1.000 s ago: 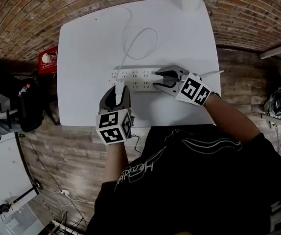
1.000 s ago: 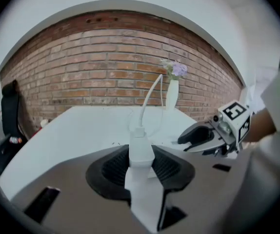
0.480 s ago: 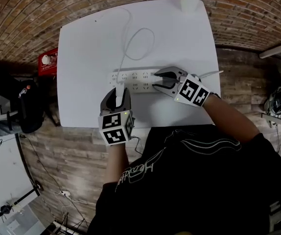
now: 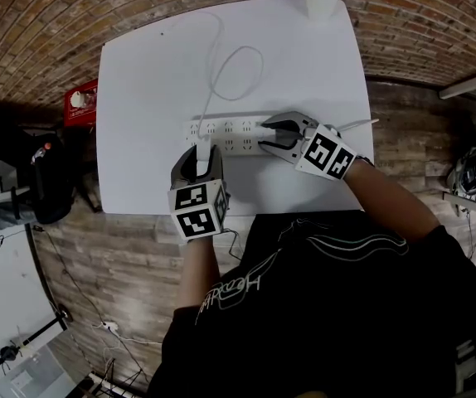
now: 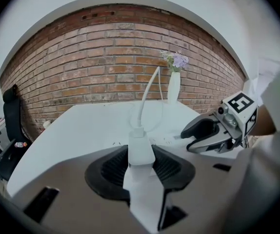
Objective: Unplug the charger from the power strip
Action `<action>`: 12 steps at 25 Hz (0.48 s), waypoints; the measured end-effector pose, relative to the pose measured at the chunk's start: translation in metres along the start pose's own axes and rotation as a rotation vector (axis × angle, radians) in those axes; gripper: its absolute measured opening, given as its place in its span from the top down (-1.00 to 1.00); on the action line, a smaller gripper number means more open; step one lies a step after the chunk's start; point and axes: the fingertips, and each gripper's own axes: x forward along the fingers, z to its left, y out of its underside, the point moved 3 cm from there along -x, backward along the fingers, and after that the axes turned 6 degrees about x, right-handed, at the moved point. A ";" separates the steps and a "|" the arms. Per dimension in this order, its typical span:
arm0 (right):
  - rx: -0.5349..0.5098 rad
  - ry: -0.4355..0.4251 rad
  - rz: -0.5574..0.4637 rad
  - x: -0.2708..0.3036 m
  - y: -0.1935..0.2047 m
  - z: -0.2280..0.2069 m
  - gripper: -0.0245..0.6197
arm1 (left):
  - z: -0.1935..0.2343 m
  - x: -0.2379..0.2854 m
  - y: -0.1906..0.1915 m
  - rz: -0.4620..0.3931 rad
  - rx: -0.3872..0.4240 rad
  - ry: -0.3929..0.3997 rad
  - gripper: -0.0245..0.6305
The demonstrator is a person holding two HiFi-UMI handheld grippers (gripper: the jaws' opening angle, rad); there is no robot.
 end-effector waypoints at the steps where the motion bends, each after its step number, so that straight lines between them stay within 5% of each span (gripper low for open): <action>1: 0.000 0.000 0.000 0.000 0.000 0.000 0.52 | 0.000 0.001 0.000 0.001 -0.011 0.004 0.48; 12: -0.002 0.003 -0.001 0.000 0.000 0.000 0.52 | 0.001 0.012 -0.001 0.024 -0.033 -0.014 0.51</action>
